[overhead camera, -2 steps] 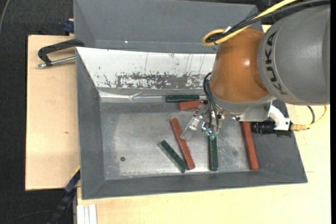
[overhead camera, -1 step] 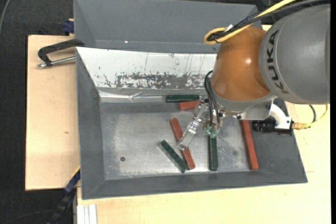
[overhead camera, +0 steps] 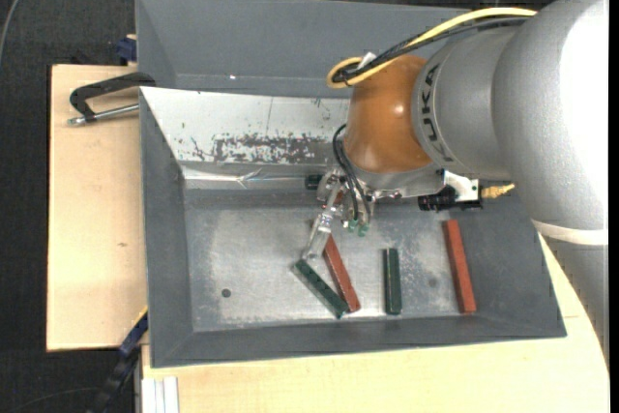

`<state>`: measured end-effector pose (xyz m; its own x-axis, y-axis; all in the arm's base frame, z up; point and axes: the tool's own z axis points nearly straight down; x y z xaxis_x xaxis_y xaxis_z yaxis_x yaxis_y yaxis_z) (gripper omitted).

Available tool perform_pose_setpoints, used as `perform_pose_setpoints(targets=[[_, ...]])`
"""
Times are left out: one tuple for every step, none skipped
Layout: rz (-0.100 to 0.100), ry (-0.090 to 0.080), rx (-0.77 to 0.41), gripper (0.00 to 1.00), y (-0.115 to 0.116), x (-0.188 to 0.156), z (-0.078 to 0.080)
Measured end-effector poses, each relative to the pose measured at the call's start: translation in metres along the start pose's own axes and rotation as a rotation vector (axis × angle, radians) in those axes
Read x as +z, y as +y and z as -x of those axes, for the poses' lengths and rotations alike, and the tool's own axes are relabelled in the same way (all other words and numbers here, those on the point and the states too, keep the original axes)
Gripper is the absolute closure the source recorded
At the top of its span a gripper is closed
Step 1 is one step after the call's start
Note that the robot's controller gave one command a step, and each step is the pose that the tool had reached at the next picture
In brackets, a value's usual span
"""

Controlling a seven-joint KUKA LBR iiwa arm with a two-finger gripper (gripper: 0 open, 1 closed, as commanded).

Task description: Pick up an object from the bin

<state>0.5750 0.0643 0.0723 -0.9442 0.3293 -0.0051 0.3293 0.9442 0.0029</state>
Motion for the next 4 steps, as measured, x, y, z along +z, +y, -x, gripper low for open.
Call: perform_pose_setpoints(targets=[[-0.004, 0.007, -0.414, 0.0, -0.079, -0.026, -0.044], [0.006, -0.002, -0.357, 0.0, 0.001, -0.051, -0.056], [-0.001, 0.009, -0.544, 0.0, -0.028, 0.002, -0.078], [0.001, 0.0, -0.559, 0.0, -0.006, 0.0, -0.025]])
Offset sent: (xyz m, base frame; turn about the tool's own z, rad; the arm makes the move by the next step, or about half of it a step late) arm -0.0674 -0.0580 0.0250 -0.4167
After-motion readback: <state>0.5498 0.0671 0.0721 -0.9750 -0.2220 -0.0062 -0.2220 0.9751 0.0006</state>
